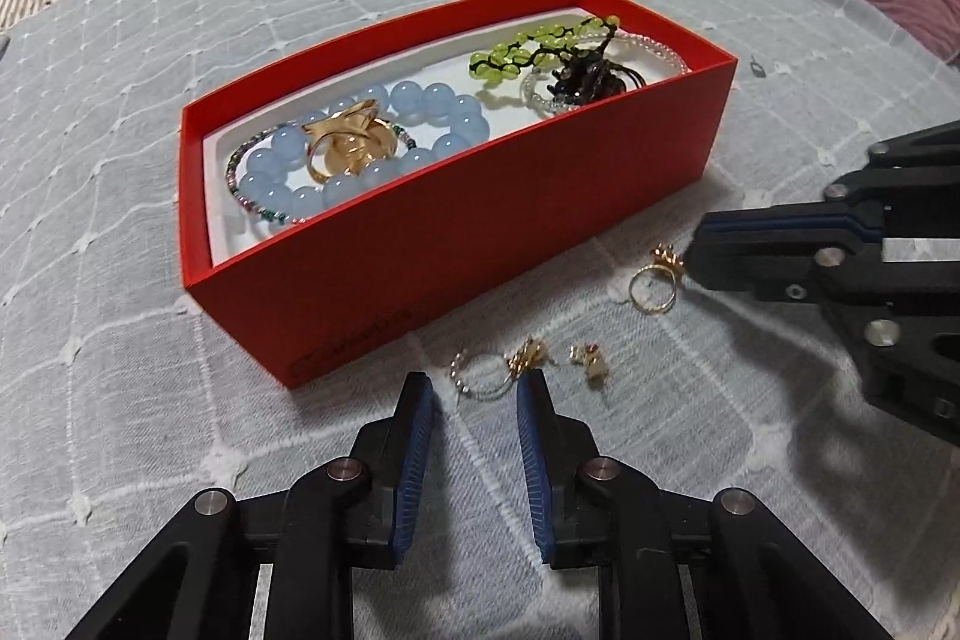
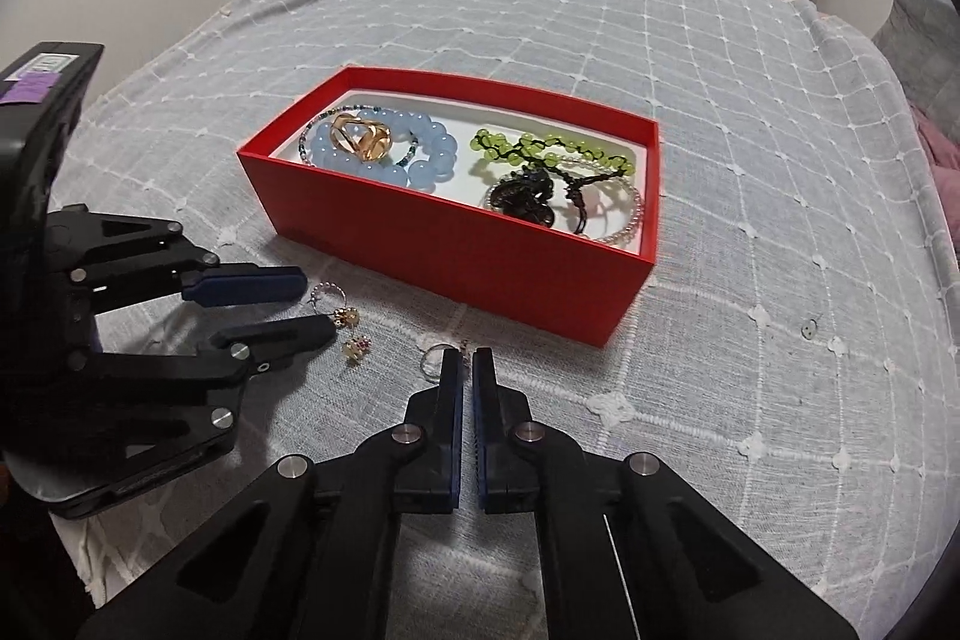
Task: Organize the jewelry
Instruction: 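Grasp the small gold ring with the right tool while the left approaches the silver hoop earring, then close the left tool on the silver hoop earring and lift it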
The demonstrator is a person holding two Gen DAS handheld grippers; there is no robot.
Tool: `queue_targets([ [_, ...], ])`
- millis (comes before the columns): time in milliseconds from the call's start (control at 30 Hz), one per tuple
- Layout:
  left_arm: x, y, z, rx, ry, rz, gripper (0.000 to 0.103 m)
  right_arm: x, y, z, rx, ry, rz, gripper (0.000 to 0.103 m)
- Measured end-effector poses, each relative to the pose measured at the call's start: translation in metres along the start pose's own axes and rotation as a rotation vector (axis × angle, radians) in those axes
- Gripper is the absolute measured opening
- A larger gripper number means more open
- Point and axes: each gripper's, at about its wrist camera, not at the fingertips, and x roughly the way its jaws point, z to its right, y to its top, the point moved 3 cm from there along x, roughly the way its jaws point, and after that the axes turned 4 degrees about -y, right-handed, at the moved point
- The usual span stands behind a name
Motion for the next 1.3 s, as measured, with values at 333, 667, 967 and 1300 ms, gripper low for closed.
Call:
queue_targets([
  [333, -0.001, -0.002, 0.003, 0.036, 0.008, 0.007, 0.017, 0.003, -0.007, 0.014, 0.045, 0.034, -0.023, 0.004],
  [667, -0.009, -0.006, -0.003, 0.021, 0.045, 0.006, 0.000, 0.008, -0.008, 0.001, 0.010, 0.062, -0.024, 0.035],
  [967, -0.012, -0.011, -0.015, -0.017, 0.025, 0.006, 0.007, 0.022, 0.000, -0.011, -0.033, 0.018, -0.009, 0.033],
  [1300, -0.004, -0.004, -0.001, 0.013, 0.006, 0.009, 0.042, 0.016, 0.002, -0.008, -0.026, 0.009, -0.005, 0.021],
])
